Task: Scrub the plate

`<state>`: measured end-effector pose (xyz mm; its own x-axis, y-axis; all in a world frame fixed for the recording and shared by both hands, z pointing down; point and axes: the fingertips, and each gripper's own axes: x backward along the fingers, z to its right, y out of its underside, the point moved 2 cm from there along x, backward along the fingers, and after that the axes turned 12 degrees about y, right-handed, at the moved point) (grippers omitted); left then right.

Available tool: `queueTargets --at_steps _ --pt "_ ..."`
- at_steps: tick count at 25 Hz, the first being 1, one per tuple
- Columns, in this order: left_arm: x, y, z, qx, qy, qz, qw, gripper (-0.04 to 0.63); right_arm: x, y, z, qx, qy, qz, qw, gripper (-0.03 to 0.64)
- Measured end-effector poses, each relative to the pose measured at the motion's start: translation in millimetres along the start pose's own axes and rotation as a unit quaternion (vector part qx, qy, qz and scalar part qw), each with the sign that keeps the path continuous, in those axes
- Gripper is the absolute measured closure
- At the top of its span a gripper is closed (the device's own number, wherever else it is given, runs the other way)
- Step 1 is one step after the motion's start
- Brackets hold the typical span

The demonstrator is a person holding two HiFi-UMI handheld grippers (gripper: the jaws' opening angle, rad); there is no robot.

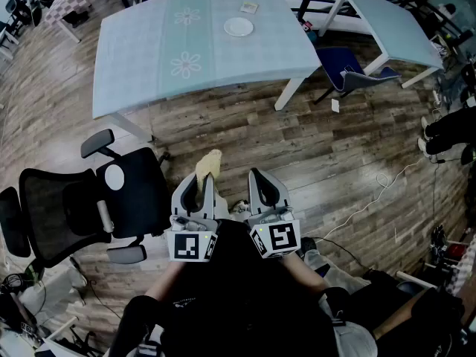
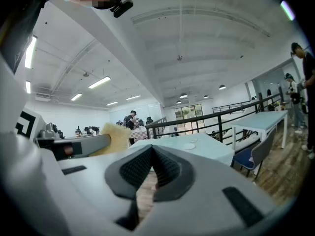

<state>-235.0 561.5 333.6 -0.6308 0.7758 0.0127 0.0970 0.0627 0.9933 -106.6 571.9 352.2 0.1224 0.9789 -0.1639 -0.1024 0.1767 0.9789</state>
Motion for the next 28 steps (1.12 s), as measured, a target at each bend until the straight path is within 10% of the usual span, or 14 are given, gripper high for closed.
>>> queueTargets --at_steps 28 --pt "-33.2 5.5 -11.4 0.009 0.004 -0.007 0.9999 0.526 -26.2 -1.4 25.9 -0.036 0.033 -0.007 0.999 0.607"
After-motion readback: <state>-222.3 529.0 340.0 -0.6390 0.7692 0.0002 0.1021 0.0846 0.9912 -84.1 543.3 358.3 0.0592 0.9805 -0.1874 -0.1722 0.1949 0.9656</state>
